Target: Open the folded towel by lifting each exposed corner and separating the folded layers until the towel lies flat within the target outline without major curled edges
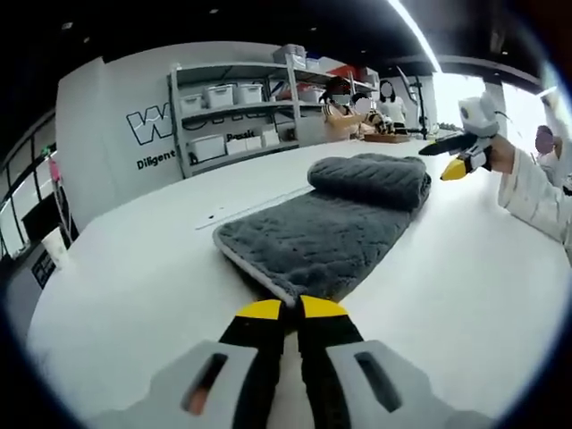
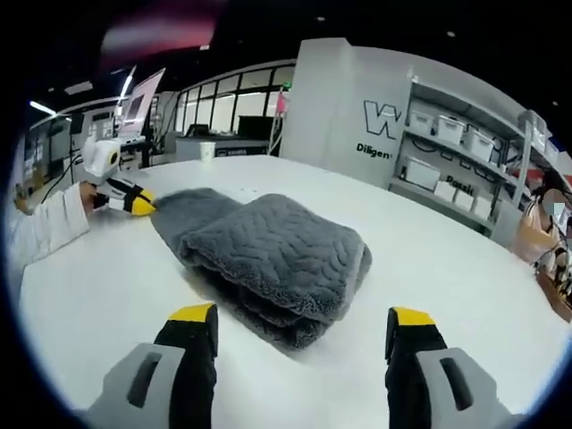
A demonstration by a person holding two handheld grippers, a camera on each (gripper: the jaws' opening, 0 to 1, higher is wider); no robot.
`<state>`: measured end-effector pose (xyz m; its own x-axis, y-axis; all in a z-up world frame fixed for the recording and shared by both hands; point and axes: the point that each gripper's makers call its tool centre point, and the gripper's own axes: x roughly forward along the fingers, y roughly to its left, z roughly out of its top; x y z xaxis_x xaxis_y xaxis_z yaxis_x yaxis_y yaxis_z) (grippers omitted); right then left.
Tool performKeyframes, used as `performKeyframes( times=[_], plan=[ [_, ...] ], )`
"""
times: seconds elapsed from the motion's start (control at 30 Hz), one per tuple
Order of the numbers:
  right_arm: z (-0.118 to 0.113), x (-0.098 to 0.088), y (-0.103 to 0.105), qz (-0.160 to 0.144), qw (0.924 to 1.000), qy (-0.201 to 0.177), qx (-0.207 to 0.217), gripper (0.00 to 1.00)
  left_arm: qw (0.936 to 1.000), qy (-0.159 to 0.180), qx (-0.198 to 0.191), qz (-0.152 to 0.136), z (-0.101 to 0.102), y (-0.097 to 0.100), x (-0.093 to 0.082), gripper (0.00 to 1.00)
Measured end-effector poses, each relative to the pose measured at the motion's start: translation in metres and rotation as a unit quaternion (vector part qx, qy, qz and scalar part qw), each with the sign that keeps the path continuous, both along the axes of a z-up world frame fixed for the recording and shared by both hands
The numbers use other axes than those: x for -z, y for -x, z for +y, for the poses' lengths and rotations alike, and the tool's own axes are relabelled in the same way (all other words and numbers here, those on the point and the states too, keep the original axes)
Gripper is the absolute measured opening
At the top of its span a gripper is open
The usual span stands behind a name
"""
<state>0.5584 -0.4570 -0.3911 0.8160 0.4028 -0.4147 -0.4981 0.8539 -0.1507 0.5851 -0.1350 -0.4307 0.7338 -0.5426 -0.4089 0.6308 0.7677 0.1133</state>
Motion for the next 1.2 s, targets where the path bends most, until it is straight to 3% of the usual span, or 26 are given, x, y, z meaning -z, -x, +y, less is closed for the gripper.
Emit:
performKeyframes(
  times=[0.2,0.37,0.63,0.73,0.93,1.2],
  plan=[
    [-0.004,-0.006,-0.006,-0.016,0.9986,-0.049,0.01,0.5,1.0,0.0,-0.006,0.002,0.005,0.0,0.0,0.04],
    [-0.007,0.001,-0.013,-0.017,0.9972,-0.068,0.024,0.33,1.0,0.005,-0.007,0.004,0.005,-0.001,0.0,0.04],
    [0.01,0.004,-0.02,-0.034,0.9965,-0.076,0.0,0.03,1.0,0.005,-0.007,0.004,0.005,-0.001,0.0,0.04],
    [0.011,0.007,-0.019,-0.042,0.9985,-0.035,-0.007,0.0,1.0,0.004,-0.007,0.003,0.004,-0.001,0.0,0.04],
    [0.008,0.004,-0.02,-0.05,0.9984,-0.026,0.003,0.0,1.0,0.002,-0.008,0.002,0.005,-0.003,-0.001,0.04],
    [-0.013,-0.003,-0.022,-0.063,0.9973,-0.015,0.035,0.0,0.9997,-0.015,-0.015,-0.009,0.008,-0.007,-0.001,0.04]
  ],
)
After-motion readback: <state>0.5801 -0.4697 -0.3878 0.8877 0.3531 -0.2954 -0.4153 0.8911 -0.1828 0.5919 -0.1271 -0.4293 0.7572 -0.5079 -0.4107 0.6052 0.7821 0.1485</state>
